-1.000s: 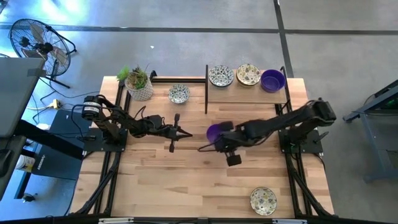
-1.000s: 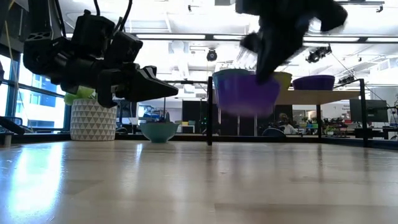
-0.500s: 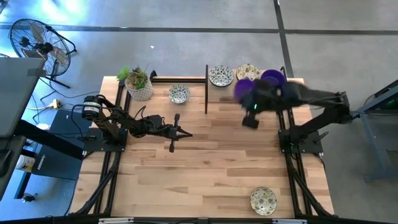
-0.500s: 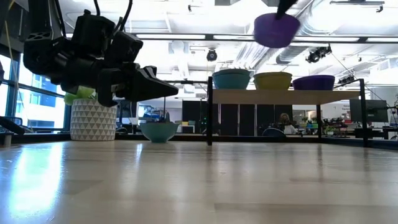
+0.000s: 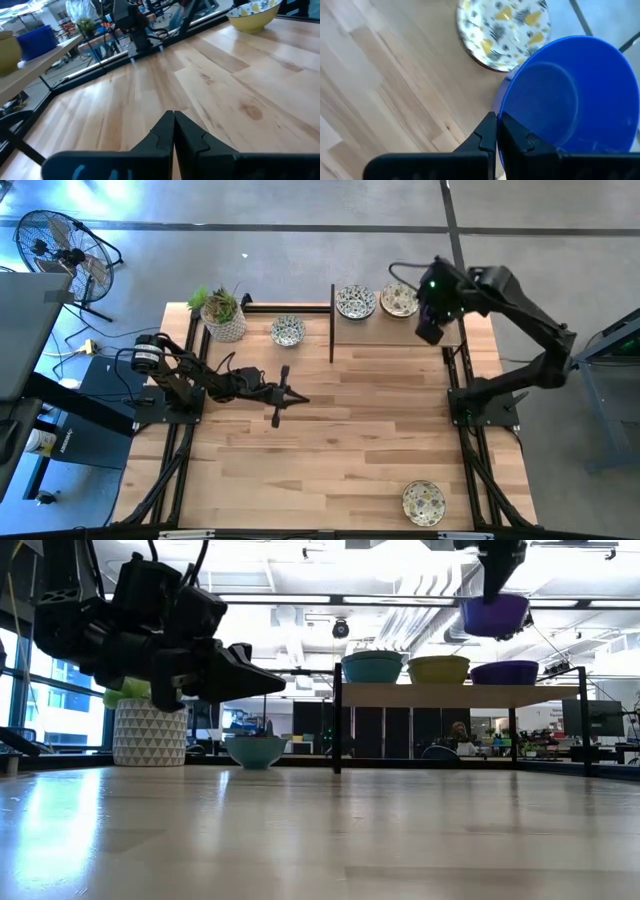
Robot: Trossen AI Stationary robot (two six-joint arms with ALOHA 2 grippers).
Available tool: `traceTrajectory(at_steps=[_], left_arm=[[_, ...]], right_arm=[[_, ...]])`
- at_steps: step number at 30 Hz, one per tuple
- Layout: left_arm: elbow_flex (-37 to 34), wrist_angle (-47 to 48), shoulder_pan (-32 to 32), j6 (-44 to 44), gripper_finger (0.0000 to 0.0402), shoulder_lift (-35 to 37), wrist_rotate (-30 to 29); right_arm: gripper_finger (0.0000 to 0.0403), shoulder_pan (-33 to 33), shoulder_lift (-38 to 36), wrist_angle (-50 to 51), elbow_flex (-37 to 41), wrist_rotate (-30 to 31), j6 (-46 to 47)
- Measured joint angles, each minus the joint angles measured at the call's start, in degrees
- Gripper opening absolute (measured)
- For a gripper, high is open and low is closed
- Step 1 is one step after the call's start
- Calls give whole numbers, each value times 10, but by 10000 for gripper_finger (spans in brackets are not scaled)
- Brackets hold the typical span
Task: Pick & Place Mini bowls
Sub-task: Stack the violet bowl on the violet bowls on the shelf
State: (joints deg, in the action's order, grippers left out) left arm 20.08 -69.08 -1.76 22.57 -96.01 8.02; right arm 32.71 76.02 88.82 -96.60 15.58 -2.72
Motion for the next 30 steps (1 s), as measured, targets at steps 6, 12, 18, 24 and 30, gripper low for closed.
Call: traceTrajectory(at_steps=[6, 12, 18, 24, 30], left_arm=[[0, 1, 0, 0, 0, 0, -1], [0, 1, 0, 0, 0, 0, -1], [0, 2, 0, 0, 0, 0, -1], [0, 1, -1, 1, 0, 0, -3], [1, 1, -1, 1, 0, 0, -2]], right_arm=[[6, 90, 12, 0, 0, -48, -55], [2, 147, 11, -22, 48, -86, -88], [8, 170, 11, -82, 123, -115, -124], [2, 186, 11, -92, 132, -119, -135], [12, 192, 11, -90, 132, -121, -139]])
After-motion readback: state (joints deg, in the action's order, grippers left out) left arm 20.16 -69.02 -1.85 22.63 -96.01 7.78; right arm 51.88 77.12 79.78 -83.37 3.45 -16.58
